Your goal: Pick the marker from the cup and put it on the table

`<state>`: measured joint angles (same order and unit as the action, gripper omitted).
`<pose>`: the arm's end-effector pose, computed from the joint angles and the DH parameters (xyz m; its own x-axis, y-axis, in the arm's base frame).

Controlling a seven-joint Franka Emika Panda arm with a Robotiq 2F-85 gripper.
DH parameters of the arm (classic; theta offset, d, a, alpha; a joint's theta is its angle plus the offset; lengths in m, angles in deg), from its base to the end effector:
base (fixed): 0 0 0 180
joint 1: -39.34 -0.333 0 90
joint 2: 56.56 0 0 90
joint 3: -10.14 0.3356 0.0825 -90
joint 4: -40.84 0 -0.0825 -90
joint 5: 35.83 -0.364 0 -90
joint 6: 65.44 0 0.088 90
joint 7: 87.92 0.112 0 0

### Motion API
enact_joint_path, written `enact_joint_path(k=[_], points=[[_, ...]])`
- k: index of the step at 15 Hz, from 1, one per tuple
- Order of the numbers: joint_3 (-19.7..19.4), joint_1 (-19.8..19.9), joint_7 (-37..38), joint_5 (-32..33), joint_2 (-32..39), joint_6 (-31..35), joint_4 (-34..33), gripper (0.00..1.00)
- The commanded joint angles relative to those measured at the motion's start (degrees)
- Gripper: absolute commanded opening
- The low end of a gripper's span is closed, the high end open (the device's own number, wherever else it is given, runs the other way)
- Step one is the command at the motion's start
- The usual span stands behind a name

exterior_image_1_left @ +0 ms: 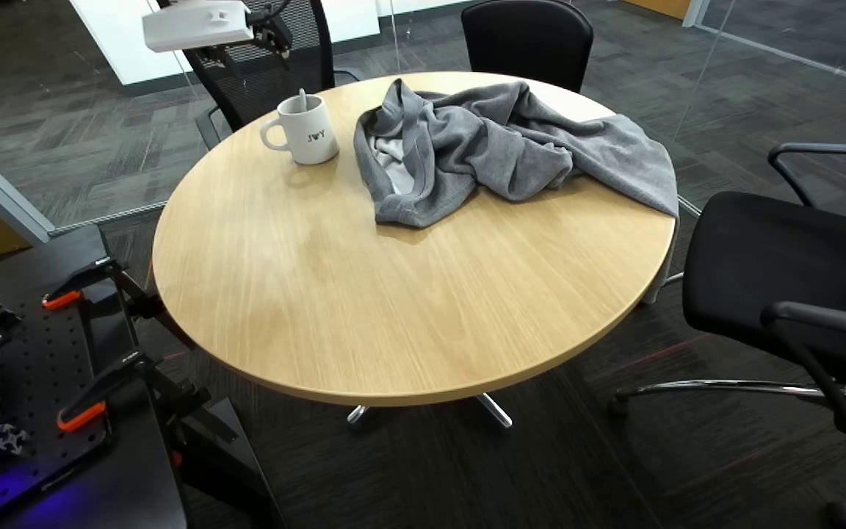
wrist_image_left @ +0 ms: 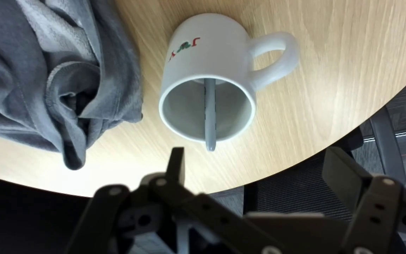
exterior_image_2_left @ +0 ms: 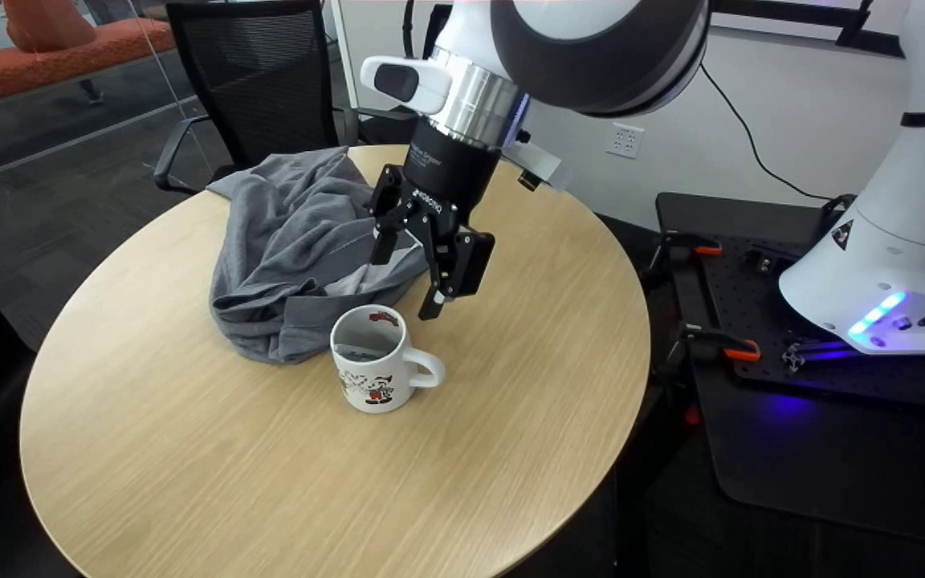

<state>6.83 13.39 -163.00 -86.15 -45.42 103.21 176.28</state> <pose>0.4983 0.1546 0.3052 0.5573 0.6968 0.4516 0.7543 -0.6521 0.0754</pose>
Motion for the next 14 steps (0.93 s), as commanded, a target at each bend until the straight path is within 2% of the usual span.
enact_joint_path(k=[1, 8, 9, 10, 11, 12, 14], points=[[0.0, 0.0, 0.0, 0.0, 0.0, 0.0, -0.01, 1.0], [0.41, -1.01, 1.14, -0.73, 2.18, 3.96, -0.39, 1.0], [0.36, -1.24, 1.41, -0.57, 2.54, 4.73, -0.39, 0.96], [0.43, -1.35, 1.39, -0.71, 2.83, 5.37, -0.44, 0.88], [0.49, -1.53, 1.45, -0.83, 3.2, 6.05, -0.55, 0.71], [0.46, -1.73, 1.5, -0.77, 3.55, 6.48, -0.67, 0.7], [0.56, -1.95, 1.54, -0.9, 4.18, 6.72, -1.12, 0.55]])
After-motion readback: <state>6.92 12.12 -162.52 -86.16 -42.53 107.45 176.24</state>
